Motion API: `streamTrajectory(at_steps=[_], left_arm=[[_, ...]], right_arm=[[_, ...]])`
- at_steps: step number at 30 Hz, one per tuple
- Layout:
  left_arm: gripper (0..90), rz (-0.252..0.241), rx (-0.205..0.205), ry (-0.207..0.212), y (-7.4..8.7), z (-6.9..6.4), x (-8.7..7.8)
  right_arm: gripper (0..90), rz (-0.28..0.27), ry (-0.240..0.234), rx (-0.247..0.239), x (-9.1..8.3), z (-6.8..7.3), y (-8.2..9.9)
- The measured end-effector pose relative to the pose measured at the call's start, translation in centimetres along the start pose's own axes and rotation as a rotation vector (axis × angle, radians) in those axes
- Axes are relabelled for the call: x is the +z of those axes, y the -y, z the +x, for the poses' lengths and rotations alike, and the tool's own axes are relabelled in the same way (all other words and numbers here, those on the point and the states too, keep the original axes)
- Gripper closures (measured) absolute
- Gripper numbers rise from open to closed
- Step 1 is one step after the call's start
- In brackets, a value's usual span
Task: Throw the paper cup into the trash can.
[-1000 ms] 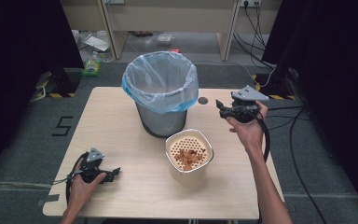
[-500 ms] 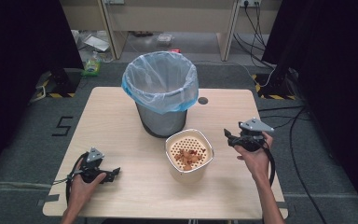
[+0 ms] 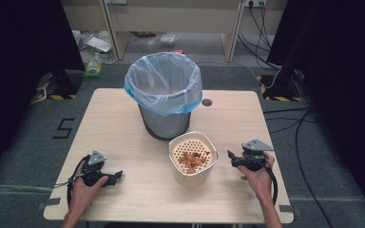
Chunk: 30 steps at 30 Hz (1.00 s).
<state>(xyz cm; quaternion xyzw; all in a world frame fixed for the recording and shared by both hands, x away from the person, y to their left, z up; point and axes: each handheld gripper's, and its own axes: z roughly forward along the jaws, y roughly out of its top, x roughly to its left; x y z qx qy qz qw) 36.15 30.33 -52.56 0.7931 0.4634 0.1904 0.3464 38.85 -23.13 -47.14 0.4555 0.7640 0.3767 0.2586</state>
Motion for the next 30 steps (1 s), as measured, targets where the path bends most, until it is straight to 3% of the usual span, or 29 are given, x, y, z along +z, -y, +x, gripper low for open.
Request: streamTrajectory(at_steps=[3,7,9,16,19,30], left_arm=[[0.0,0.001,0.000,0.000,0.0,0.0,0.0],[0.0,0.001,0.001,0.001,0.0,0.0,0.0],[0.0,0.000,0.001,0.001,0.0,0.0,0.0],[0.0,0.000,0.001,0.001,0.0,0.0,0.0],[0.0,0.000,0.001,0.001,0.0,0.0,0.0],[0.0,0.000,0.001,0.002,0.0,0.0,0.0]], right_arm=[[33.7,0.014,-0.008,0.000,0.0,0.2,0.4],[30.4,0.075,0.000,-0.032,0.3,0.8,1.0],[31.1,0.076,-0.016,-0.032,0.4,1.1,1.4],[26.6,0.167,-0.044,-0.014,0.8,1.7,3.6],[21.9,0.146,-0.065,0.015,1.0,2.0,4.3],[20.6,0.133,-0.067,0.005,1.0,2.1,4.6]])
